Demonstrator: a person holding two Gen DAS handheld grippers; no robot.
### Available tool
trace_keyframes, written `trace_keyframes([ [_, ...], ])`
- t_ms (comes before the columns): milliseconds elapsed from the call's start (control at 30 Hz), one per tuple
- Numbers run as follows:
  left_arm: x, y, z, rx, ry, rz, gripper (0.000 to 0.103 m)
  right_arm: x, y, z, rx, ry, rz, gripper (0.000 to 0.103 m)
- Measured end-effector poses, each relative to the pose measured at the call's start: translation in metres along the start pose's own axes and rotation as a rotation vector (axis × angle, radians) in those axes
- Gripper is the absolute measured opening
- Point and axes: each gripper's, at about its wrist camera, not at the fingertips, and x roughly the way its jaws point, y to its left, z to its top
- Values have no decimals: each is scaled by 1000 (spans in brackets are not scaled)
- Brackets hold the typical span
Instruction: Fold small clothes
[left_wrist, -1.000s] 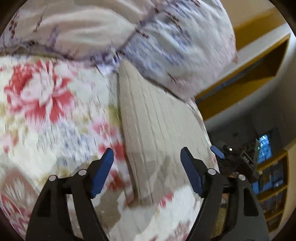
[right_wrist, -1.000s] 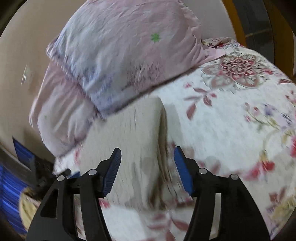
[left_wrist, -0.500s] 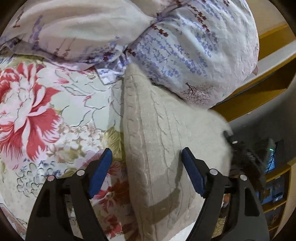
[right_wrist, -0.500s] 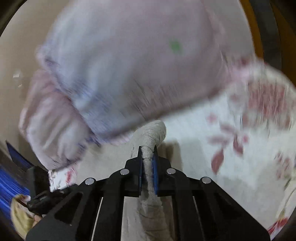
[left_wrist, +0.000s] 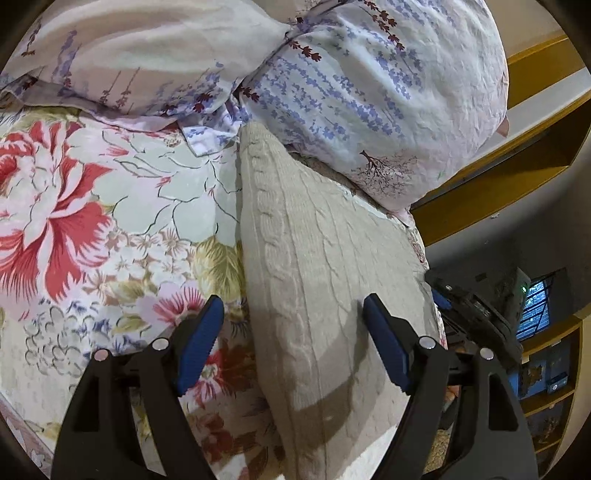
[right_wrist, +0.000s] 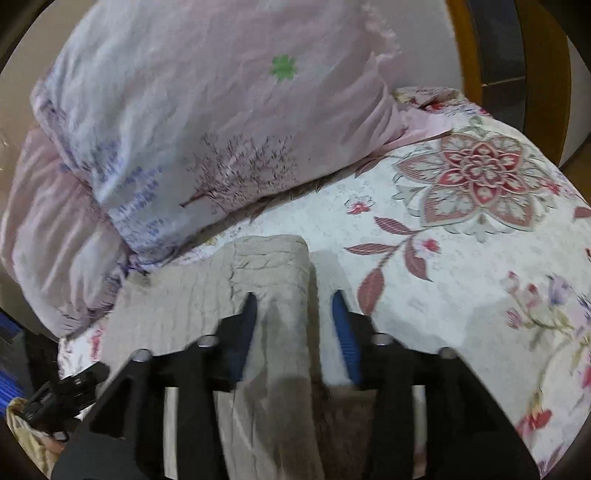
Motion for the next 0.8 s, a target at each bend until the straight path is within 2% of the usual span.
trace_keyframes([
  [133,-2,-1,-6,4,6,-7,78,-31,5,-20,-85,-104,-9,39],
  [200,-1,-2,-8,10,8,-6,78,-39,13,-28,-146,-129,36,38],
  [267,2,-3,-10,15,10,-4,78,-39,24,-36,-207,-102,71,38],
  [300,3,-4,-11,16,12,-2,78,-33,29,-40,-237,-72,57,38],
  [367,5,-5,-12,16,13,-1,79,-7,29,-47,-266,33,-34,37],
  [400,5,-5,-12,17,13,-2,80,5,26,-49,-248,72,-42,37],
  [433,6,-6,-12,21,13,-1,81,8,20,-49,-208,64,-17,39],
  [467,6,-6,-12,24,15,-1,82,10,16,-47,-177,72,-3,43],
  [500,7,-7,-12,24,19,-4,82,11,9,-44,-131,94,8,55],
  [567,6,-6,-13,22,26,-11,83,11,-3,-38,-45,126,31,62],
  [667,8,-5,-11,14,28,-24,83,-6,-10,-30,17,76,98,62],
  [733,8,-3,-11,2,30,-40,83,-14,-15,-22,61,48,154,71],
  [800,9,-1,-9,-11,32,-59,83,-13,-21,-15,104,60,186,74],
])
